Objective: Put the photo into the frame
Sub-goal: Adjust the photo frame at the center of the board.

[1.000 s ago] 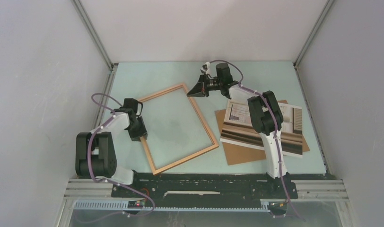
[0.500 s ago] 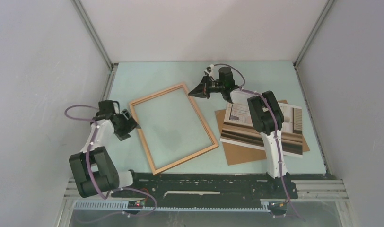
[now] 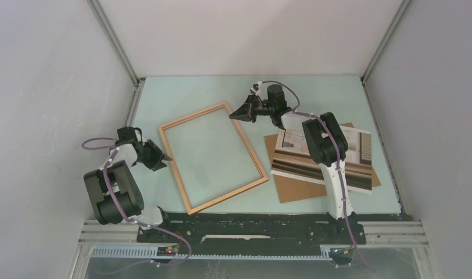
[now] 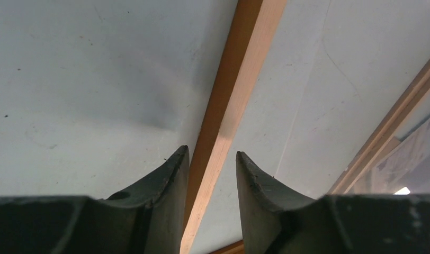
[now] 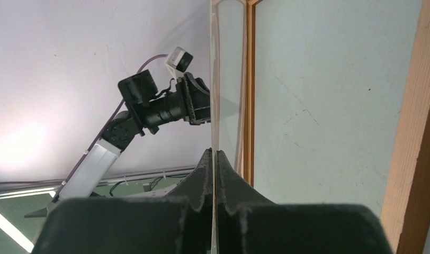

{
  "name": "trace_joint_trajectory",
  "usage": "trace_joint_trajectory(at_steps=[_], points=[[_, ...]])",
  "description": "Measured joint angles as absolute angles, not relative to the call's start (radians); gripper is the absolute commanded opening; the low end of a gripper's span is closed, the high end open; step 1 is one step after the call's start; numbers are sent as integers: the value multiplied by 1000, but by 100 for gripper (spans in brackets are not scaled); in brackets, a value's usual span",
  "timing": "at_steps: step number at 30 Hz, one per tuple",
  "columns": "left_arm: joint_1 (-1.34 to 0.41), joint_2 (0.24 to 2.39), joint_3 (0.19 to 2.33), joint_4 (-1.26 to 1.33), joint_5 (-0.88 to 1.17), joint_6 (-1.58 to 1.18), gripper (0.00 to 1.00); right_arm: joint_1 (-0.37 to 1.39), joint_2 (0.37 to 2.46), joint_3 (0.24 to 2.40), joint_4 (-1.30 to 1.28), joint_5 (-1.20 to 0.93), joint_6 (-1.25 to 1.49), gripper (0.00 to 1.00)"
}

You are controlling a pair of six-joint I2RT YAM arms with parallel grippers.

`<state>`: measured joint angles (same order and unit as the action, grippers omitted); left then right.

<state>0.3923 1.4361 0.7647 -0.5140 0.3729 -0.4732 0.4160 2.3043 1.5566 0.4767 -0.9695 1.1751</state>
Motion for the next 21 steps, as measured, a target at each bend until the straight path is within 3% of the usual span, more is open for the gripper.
trace_joint_trajectory(at_steps=[11, 17, 21], points=[[392, 1510, 765, -500, 405, -472, 18, 421, 2287, 1437, 559, -966, 1233, 0], [392, 1509, 765, -500, 403, -471, 34, 422, 2262, 1418, 591, -966, 1248, 0], [392, 1497, 764, -507, 387, -472, 23, 424, 2251, 1414, 611, -965, 1248, 0]])
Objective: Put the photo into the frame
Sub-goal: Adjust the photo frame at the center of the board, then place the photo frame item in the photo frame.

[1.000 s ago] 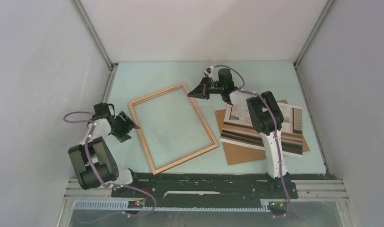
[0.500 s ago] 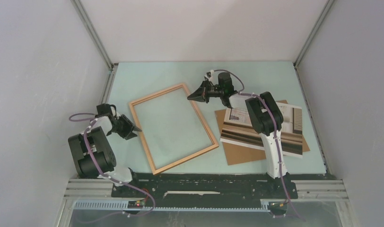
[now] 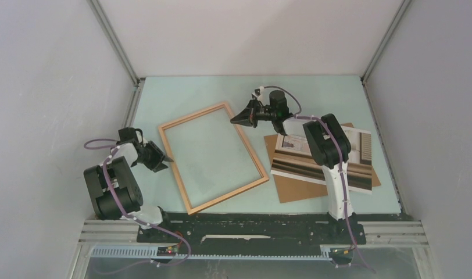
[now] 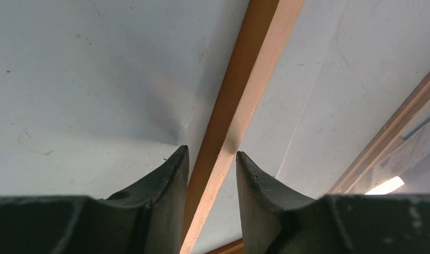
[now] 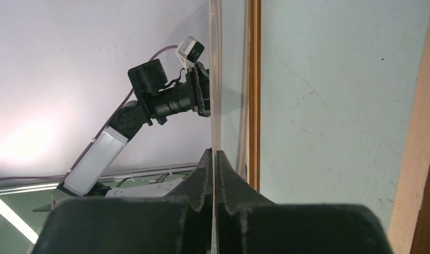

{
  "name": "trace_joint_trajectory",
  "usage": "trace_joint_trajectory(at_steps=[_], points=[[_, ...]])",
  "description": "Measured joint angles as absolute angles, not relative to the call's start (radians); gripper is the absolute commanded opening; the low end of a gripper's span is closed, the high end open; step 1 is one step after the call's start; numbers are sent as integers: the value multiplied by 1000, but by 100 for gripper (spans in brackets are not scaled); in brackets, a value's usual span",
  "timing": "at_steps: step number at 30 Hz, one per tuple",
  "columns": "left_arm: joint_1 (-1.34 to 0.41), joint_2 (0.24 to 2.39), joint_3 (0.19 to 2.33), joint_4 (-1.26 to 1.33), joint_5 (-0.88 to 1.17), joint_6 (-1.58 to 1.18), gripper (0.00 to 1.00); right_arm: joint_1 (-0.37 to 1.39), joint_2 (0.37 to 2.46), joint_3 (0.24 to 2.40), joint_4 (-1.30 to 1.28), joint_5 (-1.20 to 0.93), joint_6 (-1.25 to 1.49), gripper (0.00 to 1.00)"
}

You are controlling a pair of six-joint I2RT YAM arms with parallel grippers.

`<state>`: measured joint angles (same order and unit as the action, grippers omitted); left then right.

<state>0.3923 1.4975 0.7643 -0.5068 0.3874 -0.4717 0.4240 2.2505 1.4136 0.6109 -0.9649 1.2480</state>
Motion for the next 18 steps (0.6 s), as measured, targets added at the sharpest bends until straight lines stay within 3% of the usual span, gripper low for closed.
trace_joint_trajectory(at_steps=[18], points=[[395, 1500, 764, -519, 372, -471, 1, 447, 2250, 1364, 653, -943, 1272, 0]])
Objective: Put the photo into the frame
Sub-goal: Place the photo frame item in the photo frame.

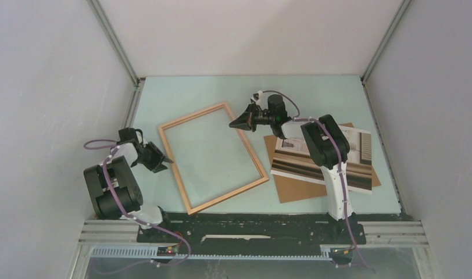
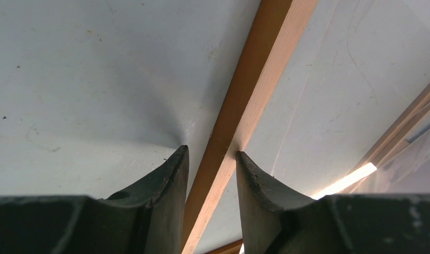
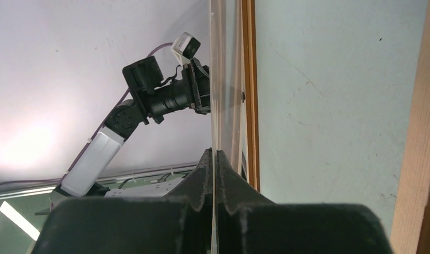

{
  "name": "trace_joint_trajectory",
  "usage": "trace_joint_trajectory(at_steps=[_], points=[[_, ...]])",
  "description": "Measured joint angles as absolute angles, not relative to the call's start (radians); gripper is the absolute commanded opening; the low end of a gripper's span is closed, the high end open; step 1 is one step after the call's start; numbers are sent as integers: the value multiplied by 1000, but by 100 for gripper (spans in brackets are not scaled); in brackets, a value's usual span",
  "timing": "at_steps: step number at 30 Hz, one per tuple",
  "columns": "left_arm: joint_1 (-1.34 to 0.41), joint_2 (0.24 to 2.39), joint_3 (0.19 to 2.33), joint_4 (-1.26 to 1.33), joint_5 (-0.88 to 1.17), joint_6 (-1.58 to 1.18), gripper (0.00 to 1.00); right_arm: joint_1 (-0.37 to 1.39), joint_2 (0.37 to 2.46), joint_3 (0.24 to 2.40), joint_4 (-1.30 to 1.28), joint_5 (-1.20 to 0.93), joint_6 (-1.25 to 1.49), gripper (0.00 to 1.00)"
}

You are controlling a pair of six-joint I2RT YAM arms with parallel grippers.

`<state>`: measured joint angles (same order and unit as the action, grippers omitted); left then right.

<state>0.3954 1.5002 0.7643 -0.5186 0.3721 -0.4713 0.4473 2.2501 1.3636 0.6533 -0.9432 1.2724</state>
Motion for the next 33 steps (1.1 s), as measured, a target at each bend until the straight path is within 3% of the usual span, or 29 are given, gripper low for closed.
trace_joint_trajectory(at_steps=[33], points=[[396, 1500, 764, -519, 372, -471, 0, 441, 2199, 1286, 701, -926, 1291, 0]])
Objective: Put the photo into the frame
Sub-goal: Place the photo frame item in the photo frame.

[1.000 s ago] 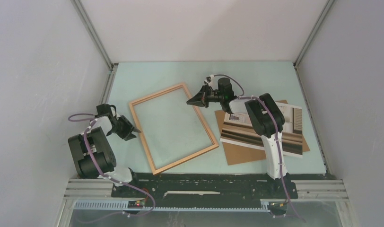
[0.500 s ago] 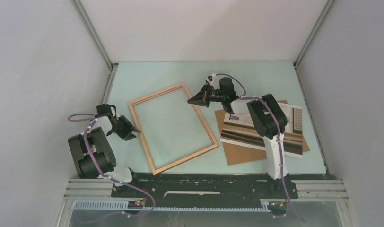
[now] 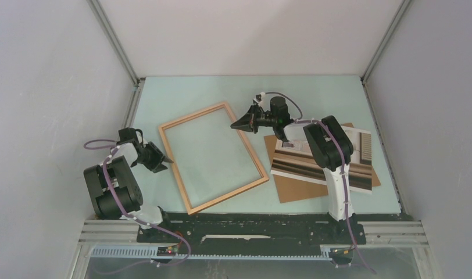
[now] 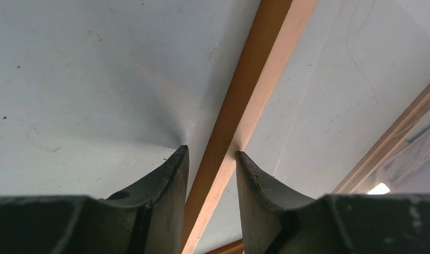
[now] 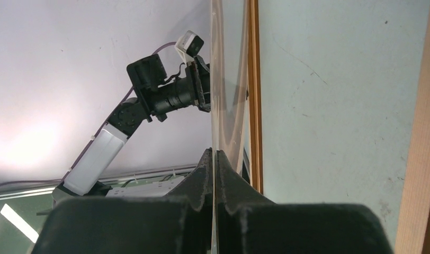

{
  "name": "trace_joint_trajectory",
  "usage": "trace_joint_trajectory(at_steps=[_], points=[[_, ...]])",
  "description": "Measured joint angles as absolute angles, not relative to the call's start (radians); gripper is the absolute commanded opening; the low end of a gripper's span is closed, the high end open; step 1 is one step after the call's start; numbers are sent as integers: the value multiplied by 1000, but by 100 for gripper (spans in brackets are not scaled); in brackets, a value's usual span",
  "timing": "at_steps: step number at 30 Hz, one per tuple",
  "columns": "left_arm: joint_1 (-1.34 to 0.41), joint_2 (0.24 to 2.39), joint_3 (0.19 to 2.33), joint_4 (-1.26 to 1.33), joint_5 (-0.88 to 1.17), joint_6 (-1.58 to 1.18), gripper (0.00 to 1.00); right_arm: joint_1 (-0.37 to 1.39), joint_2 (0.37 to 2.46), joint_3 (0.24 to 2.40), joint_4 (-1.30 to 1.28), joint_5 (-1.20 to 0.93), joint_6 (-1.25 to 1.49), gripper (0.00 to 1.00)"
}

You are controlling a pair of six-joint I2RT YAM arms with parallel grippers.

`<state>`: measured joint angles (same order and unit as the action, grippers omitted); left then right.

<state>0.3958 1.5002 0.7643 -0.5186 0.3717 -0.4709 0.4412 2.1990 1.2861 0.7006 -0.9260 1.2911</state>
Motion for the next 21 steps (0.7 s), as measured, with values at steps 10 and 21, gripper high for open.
trace_joint_trajectory(at_steps=[10, 21], points=[[396, 1500, 764, -519, 372, -471, 0, 448, 2199, 1276, 699, -923, 1290, 0], [396, 1500, 764, -519, 372, -471, 0, 456, 2184, 1276, 725, -925, 1308, 0]])
